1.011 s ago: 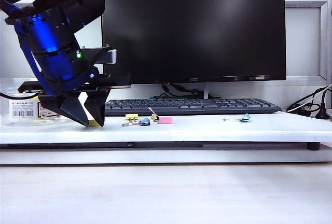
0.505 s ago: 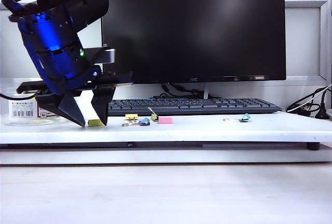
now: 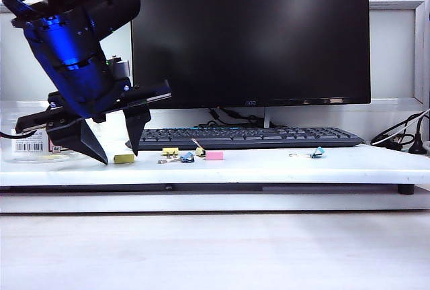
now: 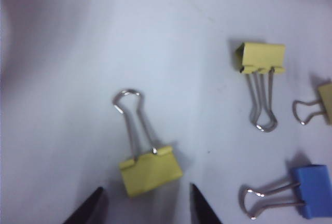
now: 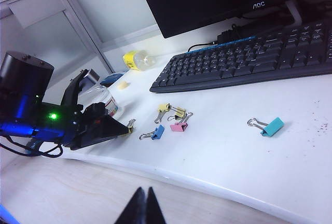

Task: Pick up the clips with the largest number of clips of the same color on the table and place them in a round transparent plastic box.

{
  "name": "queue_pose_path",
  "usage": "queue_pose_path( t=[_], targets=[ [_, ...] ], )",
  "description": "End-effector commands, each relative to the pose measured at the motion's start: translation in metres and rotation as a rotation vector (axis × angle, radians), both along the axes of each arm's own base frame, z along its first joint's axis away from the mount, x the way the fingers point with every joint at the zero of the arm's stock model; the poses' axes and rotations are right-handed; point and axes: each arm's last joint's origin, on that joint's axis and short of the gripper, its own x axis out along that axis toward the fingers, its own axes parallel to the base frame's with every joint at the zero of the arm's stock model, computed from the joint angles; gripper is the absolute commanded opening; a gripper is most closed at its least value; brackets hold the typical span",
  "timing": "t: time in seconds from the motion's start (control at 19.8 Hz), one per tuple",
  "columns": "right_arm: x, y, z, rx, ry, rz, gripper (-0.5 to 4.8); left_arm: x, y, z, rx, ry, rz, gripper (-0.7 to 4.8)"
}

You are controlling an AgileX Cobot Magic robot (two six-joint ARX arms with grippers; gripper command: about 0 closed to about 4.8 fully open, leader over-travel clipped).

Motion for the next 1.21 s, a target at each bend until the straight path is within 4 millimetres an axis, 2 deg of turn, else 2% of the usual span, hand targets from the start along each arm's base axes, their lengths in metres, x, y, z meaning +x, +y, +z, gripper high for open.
queue_pose_path(
  t=[0.05,0.3,0.76,1.21],
  targets=[
    [-0.001,0.0,0.003,0.005,-0.022,0.005,-0.06,-0.012,-0.001,-0.021,0.077,0.14,-0.011,2.15],
    [-0.001,0.0,0.007,0.026,-0.044,0.007,-0.06,-0.013,-0.01,-0.043,0.095,0.206,-0.009,2.15],
    [-0.001,0.0,0.008,0.034,-0.055,-0.001,-0.06,-0.018,-0.004,-0.047,0.175,0.234,0.069,2.09],
    [-0.001,0.0,0.012,0.05,-0.088,-0.002,-0.06,-0.022,0.002,-0.053,0.308,0.275,0.04,2.11]
  ],
)
